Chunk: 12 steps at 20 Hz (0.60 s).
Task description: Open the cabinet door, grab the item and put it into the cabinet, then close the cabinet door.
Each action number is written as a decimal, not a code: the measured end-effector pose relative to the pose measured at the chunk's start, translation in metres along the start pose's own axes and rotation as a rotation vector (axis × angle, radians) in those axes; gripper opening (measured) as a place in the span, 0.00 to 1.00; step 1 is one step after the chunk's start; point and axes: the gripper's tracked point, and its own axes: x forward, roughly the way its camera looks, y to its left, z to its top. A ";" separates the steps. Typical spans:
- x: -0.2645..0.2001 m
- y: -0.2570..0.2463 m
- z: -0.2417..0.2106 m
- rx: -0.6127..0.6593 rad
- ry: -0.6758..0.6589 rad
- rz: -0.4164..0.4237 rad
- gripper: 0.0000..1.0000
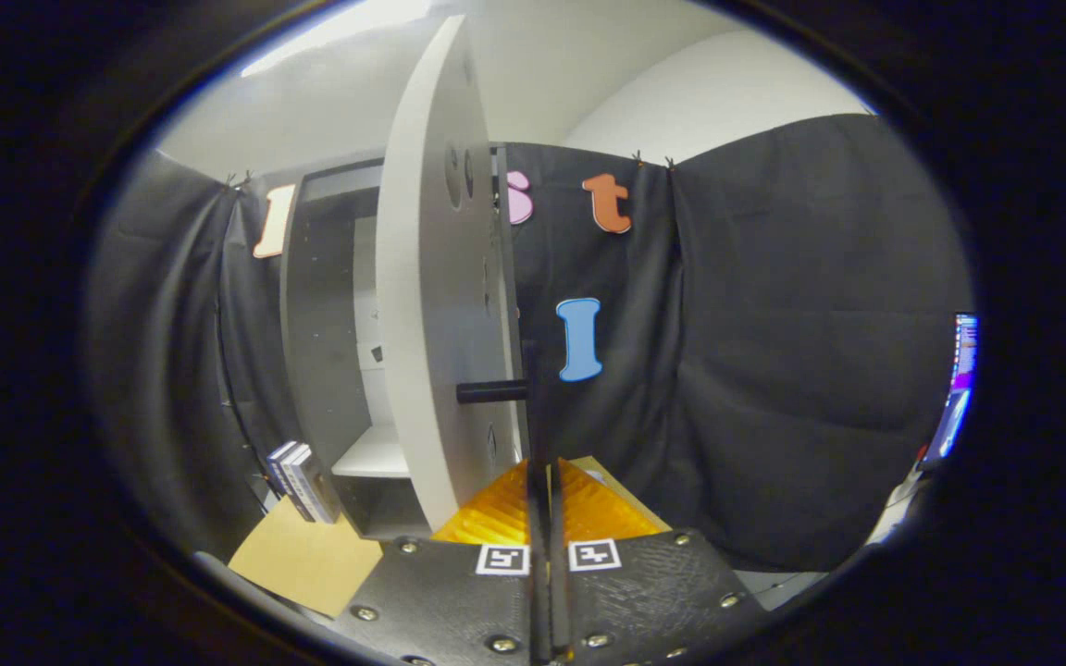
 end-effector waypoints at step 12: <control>0.015 -0.051 0.004 0.019 -0.039 0.173 0.01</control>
